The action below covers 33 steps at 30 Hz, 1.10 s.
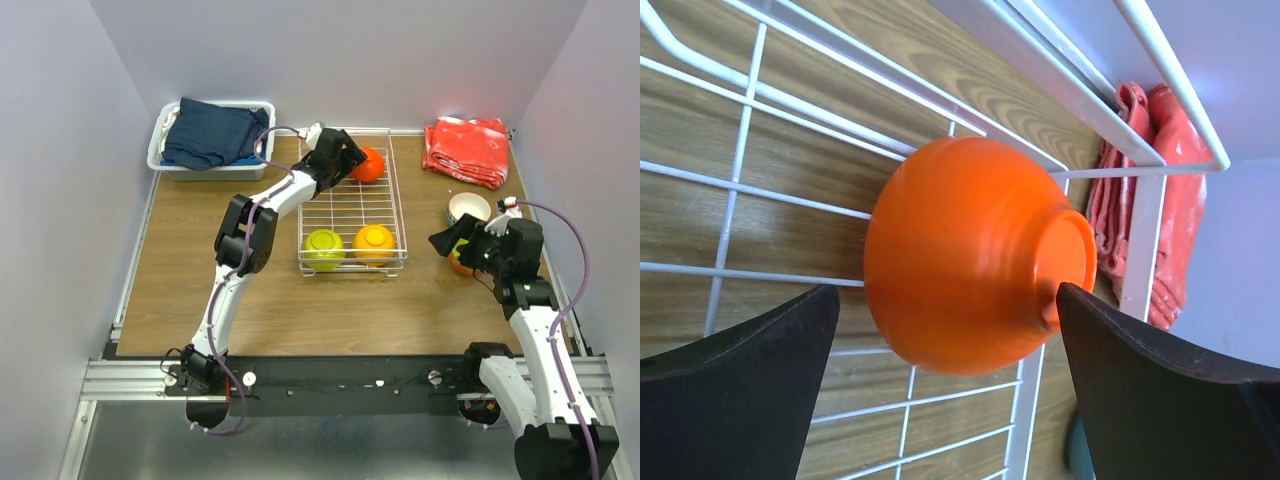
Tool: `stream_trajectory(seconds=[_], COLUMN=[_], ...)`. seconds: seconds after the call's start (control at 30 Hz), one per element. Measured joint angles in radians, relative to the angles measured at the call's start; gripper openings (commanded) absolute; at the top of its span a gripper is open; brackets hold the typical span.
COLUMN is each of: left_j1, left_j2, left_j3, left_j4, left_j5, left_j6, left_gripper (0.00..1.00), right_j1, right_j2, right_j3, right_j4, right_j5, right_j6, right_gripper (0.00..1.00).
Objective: Unload the bowls from the dish rack
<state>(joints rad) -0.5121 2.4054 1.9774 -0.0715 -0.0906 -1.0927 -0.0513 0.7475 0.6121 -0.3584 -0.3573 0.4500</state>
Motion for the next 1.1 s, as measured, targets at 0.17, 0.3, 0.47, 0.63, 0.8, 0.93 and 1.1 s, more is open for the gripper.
stream_trajectory(seconds=[0.17, 0.3, 0.47, 0.63, 0.8, 0.93, 1.1], left_j1=[0.002, 0.002, 0.002, 0.002, 0.003, 0.005, 0.004], left_j2=[0.019, 0.029, 0.043, 0.051, 0.051, 0.050, 0.047], left_j3=[0.024, 0.028, 0.035, 0.036, 0.036, 0.017, -0.014], left_j4=[0.009, 0.029, 0.051, 0.066, 0.088, 0.114, 0.164], left_j5=[0.034, 0.061, 0.098, 0.103, 0.103, 0.103, 0.103], left_j6=[-0.036, -0.064, -0.100, -0.122, -0.146, -0.160, -0.181], left_gripper=[0.98, 0.94, 0.84, 0.70, 0.64, 0.61, 0.54], right_j1=[0.000, 0.000, 0.002, 0.005, 0.005, 0.006, 0.006], right_j2=[0.000, 0.000, 0.000, 0.000, 0.000, 0.000, 0.000], right_j3=[-0.003, -0.007, -0.013, -0.013, -0.015, -0.015, -0.015], right_j4=[0.001, 0.003, 0.006, 0.008, 0.013, 0.014, 0.014], right_j5=[0.000, 0.000, 0.000, 0.000, 0.000, 0.000, 0.000], right_j6=[-0.005, -0.006, -0.006, -0.006, -0.006, -0.006, -0.006], right_gripper=[1.00, 1.00, 1.00, 1.00, 1.00, 1.00, 1.00])
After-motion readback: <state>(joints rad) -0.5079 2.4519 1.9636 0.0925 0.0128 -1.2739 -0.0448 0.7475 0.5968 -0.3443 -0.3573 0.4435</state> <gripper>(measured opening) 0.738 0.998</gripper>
